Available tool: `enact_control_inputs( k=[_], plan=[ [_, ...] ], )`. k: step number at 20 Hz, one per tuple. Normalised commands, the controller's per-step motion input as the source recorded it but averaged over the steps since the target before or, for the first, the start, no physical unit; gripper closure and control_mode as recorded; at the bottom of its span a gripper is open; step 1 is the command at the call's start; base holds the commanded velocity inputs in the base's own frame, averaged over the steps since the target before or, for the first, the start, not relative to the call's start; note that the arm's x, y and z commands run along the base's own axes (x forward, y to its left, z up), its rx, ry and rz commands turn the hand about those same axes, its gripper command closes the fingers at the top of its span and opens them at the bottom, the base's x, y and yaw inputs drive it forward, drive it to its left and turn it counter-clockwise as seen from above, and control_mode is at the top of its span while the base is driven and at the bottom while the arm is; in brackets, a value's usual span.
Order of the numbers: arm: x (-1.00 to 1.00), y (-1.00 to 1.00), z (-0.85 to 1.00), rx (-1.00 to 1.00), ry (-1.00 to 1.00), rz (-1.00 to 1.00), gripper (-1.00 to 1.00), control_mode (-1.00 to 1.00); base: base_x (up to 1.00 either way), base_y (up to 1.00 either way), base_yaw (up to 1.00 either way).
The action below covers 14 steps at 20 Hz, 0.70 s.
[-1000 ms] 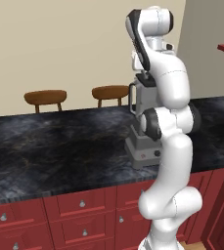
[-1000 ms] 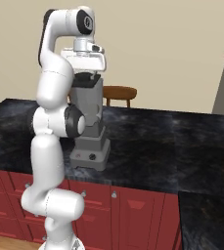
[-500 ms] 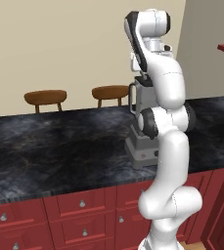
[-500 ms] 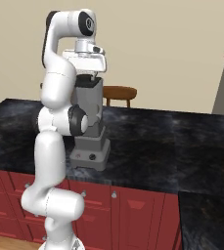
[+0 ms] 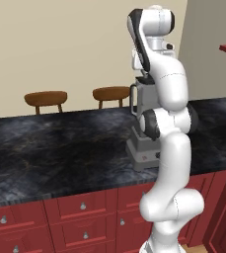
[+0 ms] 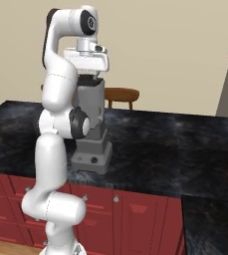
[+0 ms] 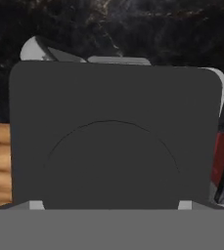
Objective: Grab the garlic and lime from the fridge, place them in the blender, close the lid, and turn on the blender to create a marinade.
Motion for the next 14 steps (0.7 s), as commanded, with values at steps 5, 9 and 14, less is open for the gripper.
enact_control_inputs(
  k=[5,9,14],
  plan=[
    [0.03,0.0,-0.25,0.0,-0.12,0.0,1.0,-1.0,0.0,0.0,0.0],
    [-0.37,0.0,-0.64,0.0,-0.12,0.0,1.0,-1.0,0.0,0.0,0.0],
    [-0.11,0.0,-0.27,0.0,-0.03,0.0,1.0,-1.0,0.0,0.0,0.0]
  ],
)
